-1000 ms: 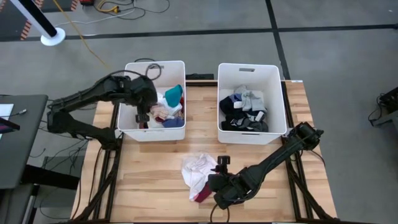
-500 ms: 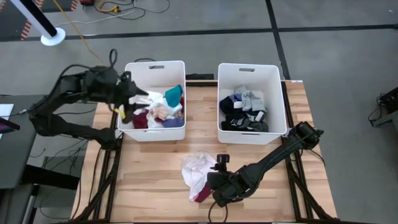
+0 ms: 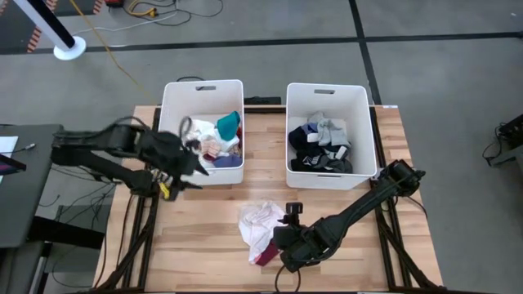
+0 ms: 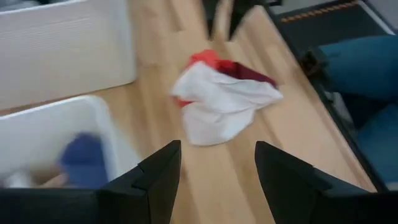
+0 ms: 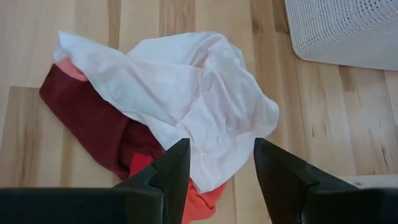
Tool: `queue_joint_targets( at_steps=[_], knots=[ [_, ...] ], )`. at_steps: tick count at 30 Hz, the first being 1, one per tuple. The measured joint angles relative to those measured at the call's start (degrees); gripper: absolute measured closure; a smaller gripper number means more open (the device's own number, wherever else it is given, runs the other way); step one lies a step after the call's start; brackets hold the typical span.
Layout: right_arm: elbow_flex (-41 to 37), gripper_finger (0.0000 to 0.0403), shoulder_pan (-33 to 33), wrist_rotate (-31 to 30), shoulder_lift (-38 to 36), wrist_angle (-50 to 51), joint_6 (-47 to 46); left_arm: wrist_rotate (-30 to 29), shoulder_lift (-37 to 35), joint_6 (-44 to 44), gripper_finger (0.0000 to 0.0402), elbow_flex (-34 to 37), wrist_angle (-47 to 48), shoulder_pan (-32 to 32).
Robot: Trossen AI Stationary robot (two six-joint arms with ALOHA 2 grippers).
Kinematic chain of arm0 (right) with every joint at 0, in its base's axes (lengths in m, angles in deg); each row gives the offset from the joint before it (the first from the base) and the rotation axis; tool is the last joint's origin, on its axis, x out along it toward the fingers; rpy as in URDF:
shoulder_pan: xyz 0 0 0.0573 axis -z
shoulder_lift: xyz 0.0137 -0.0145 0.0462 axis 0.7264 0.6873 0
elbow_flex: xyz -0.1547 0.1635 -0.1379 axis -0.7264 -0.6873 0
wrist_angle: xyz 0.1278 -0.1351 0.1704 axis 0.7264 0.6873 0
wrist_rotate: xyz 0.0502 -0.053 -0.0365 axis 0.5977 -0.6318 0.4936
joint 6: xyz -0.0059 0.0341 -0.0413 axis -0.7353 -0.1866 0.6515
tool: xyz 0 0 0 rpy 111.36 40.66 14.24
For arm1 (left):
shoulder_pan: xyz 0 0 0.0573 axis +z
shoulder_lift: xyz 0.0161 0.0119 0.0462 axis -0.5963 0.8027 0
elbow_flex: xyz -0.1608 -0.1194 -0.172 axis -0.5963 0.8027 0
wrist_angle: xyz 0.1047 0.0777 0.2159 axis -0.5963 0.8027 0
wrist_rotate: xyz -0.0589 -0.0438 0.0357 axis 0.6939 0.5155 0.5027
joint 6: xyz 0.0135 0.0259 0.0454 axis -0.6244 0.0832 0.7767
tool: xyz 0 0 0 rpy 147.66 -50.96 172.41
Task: Sort clothes
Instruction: Put the white underwear into the left white bin
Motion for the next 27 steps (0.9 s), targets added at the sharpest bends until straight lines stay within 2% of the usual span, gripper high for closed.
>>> queue_joint_targets(
  at_steps=[8, 16, 27],
  knots=[
    [0.0, 0.0212, 0.0, 0.2, 0.0, 0.7, -0.6, 0.0, 4.7, -0.7, 0.0201, 5.5, -9.3, -10.2],
    [0.0, 0.0212, -0.1, 0.2, 0.0, 0.9, -1.1, -0.3, 14.0, -1.7, 0.0201, 7.1, -15.5, -16.7],
    [0.0, 0.0212, -1.7, 0.2, 0.0, 1.5, -3.5, -10.8, 29.1, -3.9, 0.0201, 7.1, -23.0, -18.3]
  ],
)
